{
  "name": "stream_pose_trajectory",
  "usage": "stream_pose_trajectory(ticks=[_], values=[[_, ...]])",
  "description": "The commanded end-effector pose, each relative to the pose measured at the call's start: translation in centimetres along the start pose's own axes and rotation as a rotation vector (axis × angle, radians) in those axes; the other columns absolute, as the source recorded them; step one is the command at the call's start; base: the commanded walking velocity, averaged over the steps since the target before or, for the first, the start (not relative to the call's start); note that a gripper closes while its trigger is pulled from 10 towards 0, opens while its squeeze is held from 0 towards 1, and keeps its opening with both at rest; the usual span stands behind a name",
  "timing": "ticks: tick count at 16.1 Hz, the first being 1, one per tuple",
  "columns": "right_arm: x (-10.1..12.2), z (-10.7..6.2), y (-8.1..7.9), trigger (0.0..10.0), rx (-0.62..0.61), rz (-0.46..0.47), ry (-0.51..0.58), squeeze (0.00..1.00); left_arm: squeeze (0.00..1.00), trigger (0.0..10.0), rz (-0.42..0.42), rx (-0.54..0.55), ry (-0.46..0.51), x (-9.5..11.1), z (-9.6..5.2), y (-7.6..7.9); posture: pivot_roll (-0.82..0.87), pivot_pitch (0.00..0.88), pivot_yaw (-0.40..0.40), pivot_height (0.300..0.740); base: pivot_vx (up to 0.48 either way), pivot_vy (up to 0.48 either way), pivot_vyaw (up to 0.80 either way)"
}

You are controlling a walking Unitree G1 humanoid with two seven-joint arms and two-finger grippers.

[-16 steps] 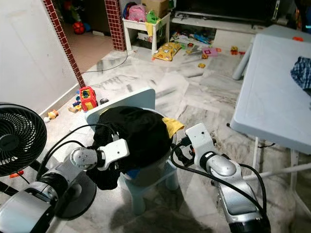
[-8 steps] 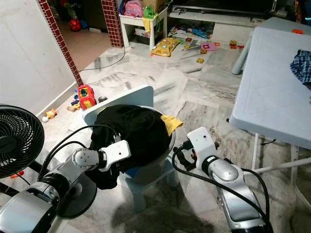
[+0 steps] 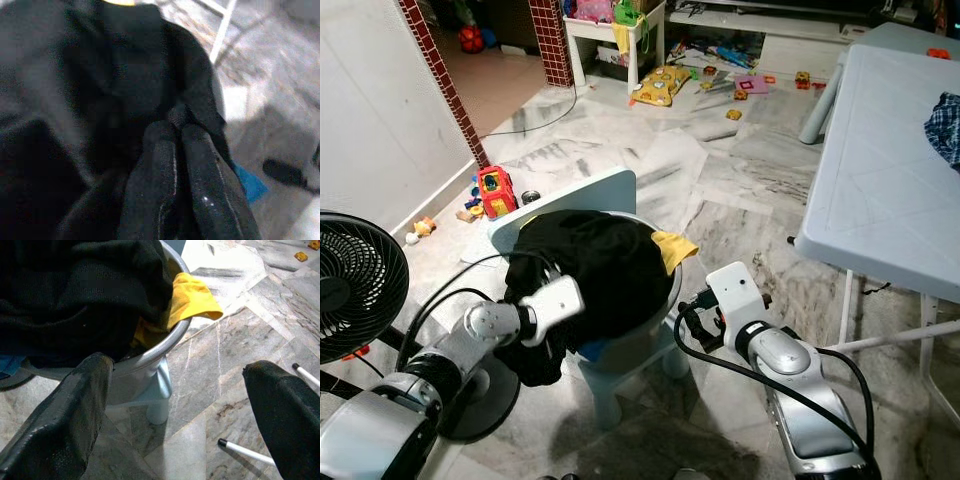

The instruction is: Hang hanger

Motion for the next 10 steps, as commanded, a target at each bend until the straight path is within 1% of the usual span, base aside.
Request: stream_pose_trajectory(ticks=[1, 3, 4, 5, 6, 7, 8, 9, 10], values=[[0.5, 0.2, -0.1, 10.0, -0.006, -0.002, 0.02, 0.0, 0.0, 0.0, -0.062, 0.066, 0.024, 0.6, -0.2, -1.8, -0.3, 0.127, 0.062, 0.74, 0.0, 0.0, 0.0], [0.6, 0.4, -0.1, 10.0, -0.01, -0.002, 0.029, 0.0, 0.0, 0.0, -0.13, 0.121, 0.064, 1.2, -0.3, -2.9, -0.3, 0.125, 0.061, 0.74, 0.0, 0.0, 0.0], [0.8, 0.6, -0.1, 10.0, -0.011, -0.004, 0.037, 0.0, 0.0, 0.0, -0.185, 0.175, 0.109, 1.8, -0.4, -3.8, -0.29, 0.118, 0.054, 0.74, 0.0, 0.0, 0.0], [1.0, 0.7, -0.2, 10.0, -0.012, -0.005, 0.043, 0.0, 0.0, 0.0, -0.229, 0.211, 0.158, 2.3, -0.6, -4.4, -0.29, 0.118, 0.051, 0.74, 0.0, 0.0, 0.0], [1.1, 0.8, -0.2, 10.0, -0.011, -0.006, 0.046, 0.0, 0.0, 0.0, -0.242, 0.222, 0.179, 2.5, -0.6, -4.5, -0.28, 0.116, 0.048, 0.74, 0.0, 0.0, 0.0], [1.3, 1.0, -0.2, 10.0, -0.012, -0.012, 0.054, 0.0, 0.0, 0.0, -0.265, 0.241, 0.226, 3.0, -0.8, -4.9, -0.28, 0.113, 0.046, 0.74, 0.0, 0.0, 0.0], [1.3, 1.0, -0.2, 10.0, -0.013, -0.012, 0.056, 0.0, 0.0, 0.0, -0.277, 0.251, 0.239, 3.0, -0.9, -5.0, -0.27, 0.111, 0.045, 0.74, 0.0, 0.0, 0.0], [1.4, 1.2, -0.1, 10.0, -0.016, -0.014, 0.063, 0.0, 0.0, 0.0, -0.327, 0.32, 0.282, 3.2, -1.6, -6.1, -0.27, 0.107, 0.044, 0.74, 0.0, 0.0, 0.0], [1.4, 1.2, -0.1, 10.0, -0.017, -0.014, 0.065, 0.0, 0.0, 0.0, -0.35, 0.351, 0.295, 3.3, -1.9, -6.6, -0.26, 0.104, 0.043, 0.74, 0.0, 0.0, 0.0]])
Point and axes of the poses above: a point about 5 cm out from each wrist's last joint towards the gripper, its own z axis pointing out of the wrist towards the gripper, its own x axis along the axis of the wrist's last joint, y = z × x, the point moved 2 cm from there along z, pointing out of the wrist towards the gripper, and after that the axes turned 15 degrees about z, right-handed, at the moved point
